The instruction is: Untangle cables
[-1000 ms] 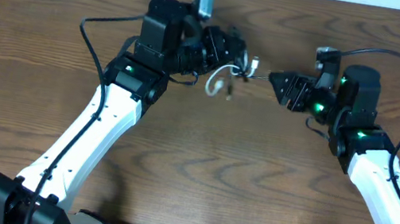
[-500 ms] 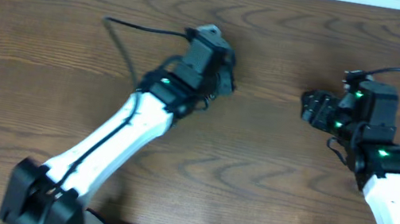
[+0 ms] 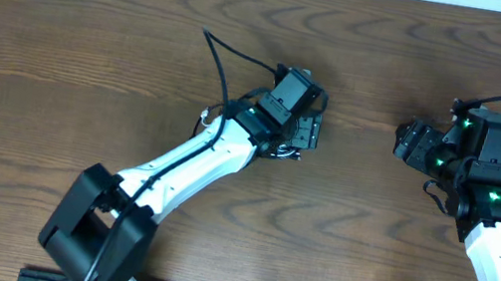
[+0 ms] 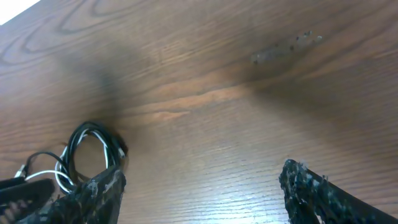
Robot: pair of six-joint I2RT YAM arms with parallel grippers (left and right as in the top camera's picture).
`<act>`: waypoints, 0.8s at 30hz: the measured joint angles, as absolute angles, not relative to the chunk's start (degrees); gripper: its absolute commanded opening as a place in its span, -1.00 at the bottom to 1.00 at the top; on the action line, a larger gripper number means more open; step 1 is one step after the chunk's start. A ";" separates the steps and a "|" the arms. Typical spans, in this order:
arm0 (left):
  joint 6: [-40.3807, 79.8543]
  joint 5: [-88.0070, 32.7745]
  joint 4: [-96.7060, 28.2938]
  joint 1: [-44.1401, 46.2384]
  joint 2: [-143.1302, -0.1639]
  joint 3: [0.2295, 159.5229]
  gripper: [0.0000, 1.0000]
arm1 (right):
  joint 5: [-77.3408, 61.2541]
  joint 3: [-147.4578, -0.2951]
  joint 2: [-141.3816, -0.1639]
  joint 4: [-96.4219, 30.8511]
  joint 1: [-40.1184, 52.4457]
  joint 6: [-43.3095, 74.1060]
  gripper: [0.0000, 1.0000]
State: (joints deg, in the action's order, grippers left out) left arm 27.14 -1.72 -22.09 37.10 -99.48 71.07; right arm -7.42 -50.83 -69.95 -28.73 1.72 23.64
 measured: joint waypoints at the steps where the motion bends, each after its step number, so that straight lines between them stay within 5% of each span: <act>1: 26.74 -1.56 -22.09 36.67 -98.76 71.07 0.54 | -7.42 -50.81 -69.95 -28.73 1.72 23.64 0.55; 5: 25.43 -1.41 -22.33 33.56 -95.64 71.09 0.49 | -7.42 -50.81 -69.95 -28.91 1.72 23.64 0.55; 11: 24.58 -1.08 -30.13 28.47 -95.39 71.29 0.00 | -7.42 -50.81 -69.95 -29.30 1.72 23.64 0.54; 24: 36.03 -1.19 -35.24 29.63 -104.92 71.29 -0.34 | -7.75 -50.81 -70.11 -29.43 1.72 23.64 0.51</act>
State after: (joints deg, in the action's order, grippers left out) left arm 36.03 -1.19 -35.24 29.63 -104.92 71.29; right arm -7.75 -50.81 -70.11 -29.43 1.72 23.64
